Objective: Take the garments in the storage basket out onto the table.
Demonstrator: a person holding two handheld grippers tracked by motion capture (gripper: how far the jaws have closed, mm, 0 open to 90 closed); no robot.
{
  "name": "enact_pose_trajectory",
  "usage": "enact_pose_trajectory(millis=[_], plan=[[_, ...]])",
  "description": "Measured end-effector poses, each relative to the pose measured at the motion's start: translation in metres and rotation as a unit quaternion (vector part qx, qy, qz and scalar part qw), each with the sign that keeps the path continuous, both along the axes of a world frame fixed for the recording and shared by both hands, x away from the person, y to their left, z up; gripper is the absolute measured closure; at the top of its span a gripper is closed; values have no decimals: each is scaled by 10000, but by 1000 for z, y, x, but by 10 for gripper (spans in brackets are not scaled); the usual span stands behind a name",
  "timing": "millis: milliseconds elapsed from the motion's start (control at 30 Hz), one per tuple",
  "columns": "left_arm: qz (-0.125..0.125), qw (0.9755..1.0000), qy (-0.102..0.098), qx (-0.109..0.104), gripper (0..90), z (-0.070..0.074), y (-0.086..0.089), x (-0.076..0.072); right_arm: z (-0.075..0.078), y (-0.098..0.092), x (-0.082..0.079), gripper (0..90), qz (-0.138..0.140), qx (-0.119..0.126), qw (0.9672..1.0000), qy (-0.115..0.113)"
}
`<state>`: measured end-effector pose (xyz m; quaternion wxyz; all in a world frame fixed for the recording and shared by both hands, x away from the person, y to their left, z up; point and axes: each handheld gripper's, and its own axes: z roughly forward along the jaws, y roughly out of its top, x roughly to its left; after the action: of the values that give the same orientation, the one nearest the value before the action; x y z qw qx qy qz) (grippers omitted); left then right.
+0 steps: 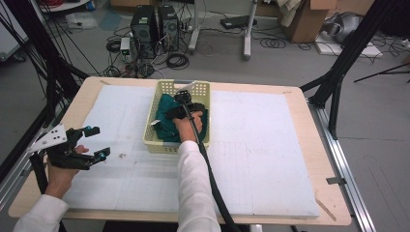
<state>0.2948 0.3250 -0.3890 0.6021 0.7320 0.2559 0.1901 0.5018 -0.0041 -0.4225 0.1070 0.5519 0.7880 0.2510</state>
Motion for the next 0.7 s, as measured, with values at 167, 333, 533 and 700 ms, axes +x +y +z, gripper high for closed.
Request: enact_pose_trajectory(millis=[167, 333, 533, 700], plan=[[-1, 10000, 1, 5, 109, 0, 0, 0, -1, -1, 0, 95, 34, 96, 9999, 71], [-7, 10000, -5, 3, 110, 0, 0, 0, 0, -2, 0, 166, 98, 230, 9996, 147], [-10, 10000, -40, -18, 110, 1, 0, -1, 1, -3, 1, 272, 191, 383, 9988, 236], [-3, 10000, -35, -58, 110, 1, 0, -1, 2, -3, 1, 366, 287, 439, 9982, 302]])
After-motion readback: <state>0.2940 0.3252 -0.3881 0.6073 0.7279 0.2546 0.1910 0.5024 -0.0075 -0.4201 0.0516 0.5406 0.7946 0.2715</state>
